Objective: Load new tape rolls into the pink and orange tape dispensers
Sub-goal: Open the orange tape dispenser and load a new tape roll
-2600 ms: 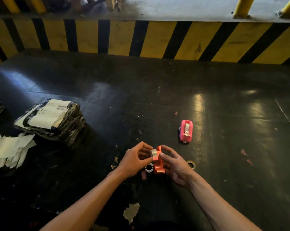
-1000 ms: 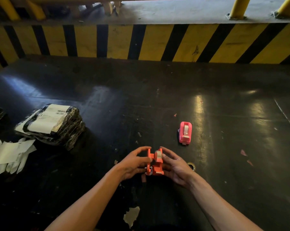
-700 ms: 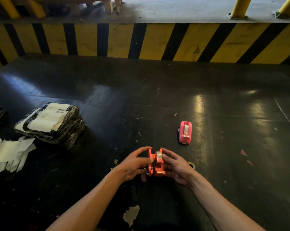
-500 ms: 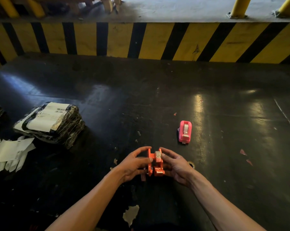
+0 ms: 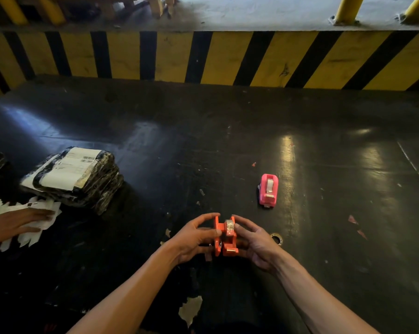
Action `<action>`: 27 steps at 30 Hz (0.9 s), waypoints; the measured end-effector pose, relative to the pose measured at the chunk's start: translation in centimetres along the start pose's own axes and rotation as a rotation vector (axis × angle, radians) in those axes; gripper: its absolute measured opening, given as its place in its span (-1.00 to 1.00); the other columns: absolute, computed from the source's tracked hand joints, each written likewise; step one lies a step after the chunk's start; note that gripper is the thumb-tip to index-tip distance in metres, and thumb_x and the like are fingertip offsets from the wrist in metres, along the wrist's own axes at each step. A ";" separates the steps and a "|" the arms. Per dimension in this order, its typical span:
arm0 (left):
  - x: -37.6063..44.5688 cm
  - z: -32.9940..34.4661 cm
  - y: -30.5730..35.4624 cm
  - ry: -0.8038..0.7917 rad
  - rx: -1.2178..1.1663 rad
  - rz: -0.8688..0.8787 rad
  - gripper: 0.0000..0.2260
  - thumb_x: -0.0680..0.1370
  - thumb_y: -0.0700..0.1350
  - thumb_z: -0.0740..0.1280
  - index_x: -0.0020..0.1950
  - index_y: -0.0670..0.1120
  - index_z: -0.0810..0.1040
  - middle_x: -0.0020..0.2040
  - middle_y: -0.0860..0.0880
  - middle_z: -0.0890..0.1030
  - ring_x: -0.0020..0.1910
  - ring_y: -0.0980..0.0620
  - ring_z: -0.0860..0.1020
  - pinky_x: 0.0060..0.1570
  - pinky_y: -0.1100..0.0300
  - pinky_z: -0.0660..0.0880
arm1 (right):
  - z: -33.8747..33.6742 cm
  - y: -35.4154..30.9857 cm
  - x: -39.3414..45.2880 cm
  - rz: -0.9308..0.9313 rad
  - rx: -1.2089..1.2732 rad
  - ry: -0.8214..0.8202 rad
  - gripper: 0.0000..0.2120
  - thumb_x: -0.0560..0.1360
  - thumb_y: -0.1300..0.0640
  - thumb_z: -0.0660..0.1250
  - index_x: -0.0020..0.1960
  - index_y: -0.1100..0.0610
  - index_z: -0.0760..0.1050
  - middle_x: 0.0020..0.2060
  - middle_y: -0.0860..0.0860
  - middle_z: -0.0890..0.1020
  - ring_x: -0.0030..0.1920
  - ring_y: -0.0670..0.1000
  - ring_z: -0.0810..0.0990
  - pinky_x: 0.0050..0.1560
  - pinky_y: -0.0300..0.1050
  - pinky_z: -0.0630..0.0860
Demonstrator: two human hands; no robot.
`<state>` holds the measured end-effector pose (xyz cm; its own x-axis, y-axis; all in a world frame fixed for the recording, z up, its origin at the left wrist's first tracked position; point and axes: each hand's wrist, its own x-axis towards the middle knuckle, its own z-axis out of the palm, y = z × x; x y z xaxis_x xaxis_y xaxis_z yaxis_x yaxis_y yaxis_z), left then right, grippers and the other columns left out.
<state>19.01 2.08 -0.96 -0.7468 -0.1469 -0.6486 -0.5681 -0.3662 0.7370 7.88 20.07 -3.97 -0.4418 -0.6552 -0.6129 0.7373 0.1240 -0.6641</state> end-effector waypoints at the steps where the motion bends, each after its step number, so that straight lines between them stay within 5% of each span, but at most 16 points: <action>1: 0.0 0.0 0.0 -0.005 0.001 0.000 -0.53 0.55 -0.27 0.40 0.38 0.11 0.48 0.26 -0.18 0.59 0.22 -0.18 0.61 0.17 -0.16 0.60 | -0.1 0.1 0.0 0.002 0.006 0.001 -0.66 0.56 0.17 0.37 0.32 -0.01 0.53 0.15 0.21 0.68 0.12 0.24 0.69 0.13 0.30 0.61; 15: 0.3 0.4 -0.3 0.020 -0.008 0.022 -0.52 0.53 -0.24 0.44 0.38 0.11 0.47 0.23 -0.19 0.64 0.17 -0.14 0.67 0.12 -0.12 0.63 | -0.3 0.8 0.2 0.003 0.015 0.017 -0.66 0.54 0.16 0.40 0.30 0.00 0.55 0.12 0.21 0.70 0.11 0.25 0.69 0.14 0.31 0.59; 27: -0.1 0.4 -0.7 0.006 0.078 0.013 -0.54 0.53 -0.26 0.45 0.35 0.12 0.50 0.25 -0.16 0.62 0.17 -0.13 0.66 0.05 -0.05 0.67 | 0.5 0.8 -0.3 0.033 0.014 -0.004 -0.66 0.52 0.16 0.41 0.28 0.03 0.56 0.16 0.24 0.66 0.07 0.25 0.70 -0.05 0.19 0.65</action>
<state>19.35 2.70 -1.35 -0.7520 -0.1568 -0.6402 -0.5842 -0.2912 0.7576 8.86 20.01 -4.05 -0.4155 -0.6537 -0.6325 0.7583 0.1351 -0.6377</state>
